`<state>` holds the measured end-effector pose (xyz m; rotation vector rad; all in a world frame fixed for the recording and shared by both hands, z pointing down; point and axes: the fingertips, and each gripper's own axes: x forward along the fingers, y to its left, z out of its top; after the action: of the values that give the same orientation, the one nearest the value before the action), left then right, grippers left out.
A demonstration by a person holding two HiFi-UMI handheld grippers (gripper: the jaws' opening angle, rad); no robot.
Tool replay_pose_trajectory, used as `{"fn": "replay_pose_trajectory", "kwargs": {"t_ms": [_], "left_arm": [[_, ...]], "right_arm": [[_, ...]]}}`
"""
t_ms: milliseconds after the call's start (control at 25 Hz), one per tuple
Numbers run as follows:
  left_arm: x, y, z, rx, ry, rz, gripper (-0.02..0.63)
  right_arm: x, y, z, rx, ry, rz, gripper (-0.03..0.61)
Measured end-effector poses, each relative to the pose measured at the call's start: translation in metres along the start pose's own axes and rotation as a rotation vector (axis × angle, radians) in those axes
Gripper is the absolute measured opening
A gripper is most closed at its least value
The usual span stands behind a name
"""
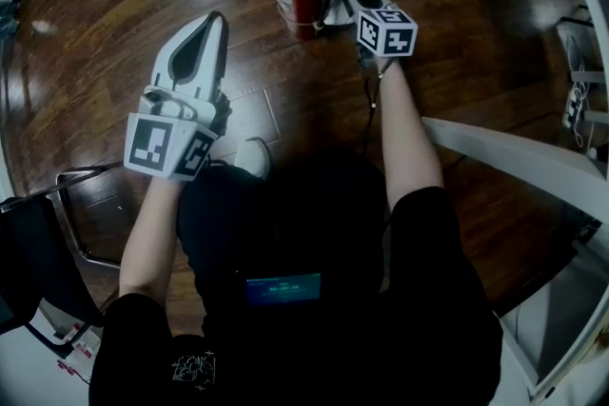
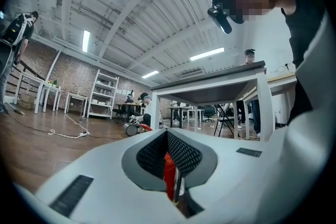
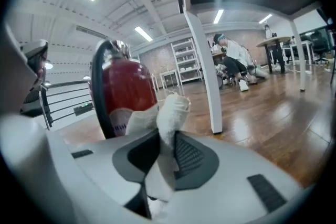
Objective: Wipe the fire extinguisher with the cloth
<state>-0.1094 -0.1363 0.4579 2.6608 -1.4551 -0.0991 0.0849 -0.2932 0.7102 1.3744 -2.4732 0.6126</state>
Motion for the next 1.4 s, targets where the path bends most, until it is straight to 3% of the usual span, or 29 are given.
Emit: {"fn": "replay_pose_trajectory", "kwargs": {"t_ms": [400,560,720,960,1280,1400], "left_arm": [[0.01,-0.014,0.0,-0.001,-0.006,-0.017,0.002],[0.013,-0.019,-0.001,-0.017,-0.011,-0.023,0.002],[0.017,-0.025,-0.003,-0.009,-0.005,-0.036,0.002],[0.017,-0.032,-0.007,0.0,-0.004,-0.044,0.002],[0.015,-0.031,-0.005,-0.014,-0.002,-0.036,0.002],[0.015,-0.029,-0.006,-0.011,0.0,-0.036,0.002]], "right_arm": [[-0.12,0.055,0.159,-0.062,-0.455,0.128,0.089],[-0.142,0.094,0.195,-0.11,-0.51,0.208,0.089],[-0.129,0.12,0.189,-0.139,-0.458,0.246,0.089],[-0.096,0.134,0.144,-0.183,-0.339,0.24,0.089],[-0.071,0.141,0.092,-0.214,-0.259,0.266,0.087],[-0.067,0.139,0.078,-0.178,-0.266,0.279,0.086]]}}
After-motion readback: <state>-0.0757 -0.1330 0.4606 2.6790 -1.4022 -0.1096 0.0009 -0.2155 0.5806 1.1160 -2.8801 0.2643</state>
